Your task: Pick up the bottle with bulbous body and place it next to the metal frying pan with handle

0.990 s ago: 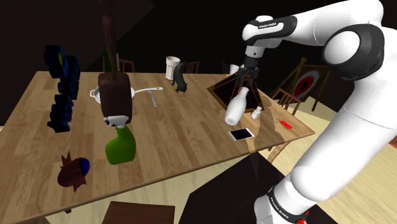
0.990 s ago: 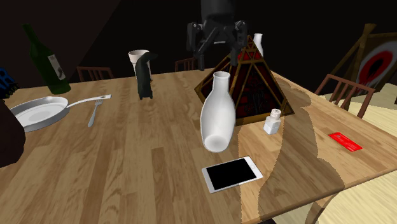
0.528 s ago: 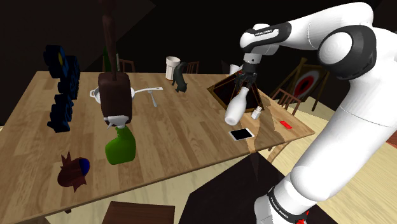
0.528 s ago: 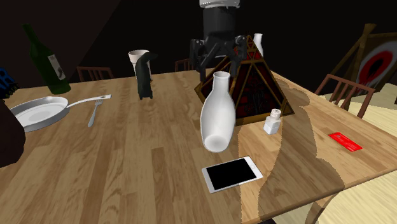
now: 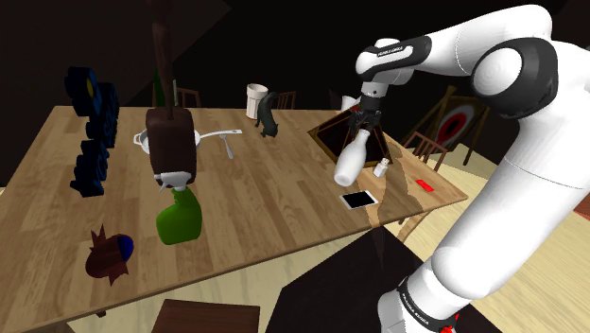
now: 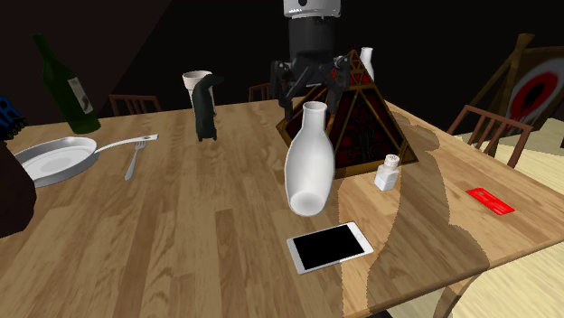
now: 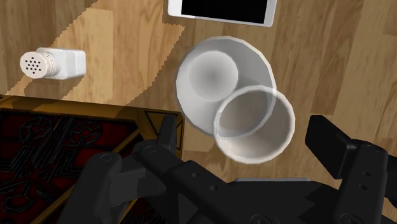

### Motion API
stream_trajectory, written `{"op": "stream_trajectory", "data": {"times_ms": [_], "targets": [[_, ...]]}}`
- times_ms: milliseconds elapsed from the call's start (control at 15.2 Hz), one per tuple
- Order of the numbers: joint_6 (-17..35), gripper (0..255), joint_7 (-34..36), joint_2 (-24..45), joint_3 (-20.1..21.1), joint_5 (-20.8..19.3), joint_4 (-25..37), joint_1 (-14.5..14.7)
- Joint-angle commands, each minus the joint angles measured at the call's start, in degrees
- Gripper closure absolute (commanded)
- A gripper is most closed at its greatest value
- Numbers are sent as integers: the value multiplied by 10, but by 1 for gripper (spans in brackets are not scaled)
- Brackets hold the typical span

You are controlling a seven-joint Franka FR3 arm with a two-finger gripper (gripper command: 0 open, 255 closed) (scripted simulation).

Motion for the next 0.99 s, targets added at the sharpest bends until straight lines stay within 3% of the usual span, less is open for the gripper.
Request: {"op": "stream_trajectory", "data": {"times_ms": [0, 594, 924], "targets": [[0, 255, 0, 0, 0, 0, 0, 0], [0, 255, 0, 0, 0, 0, 0, 0], [-36, 255, 1, -10, 0, -4, 27, 1]]}}
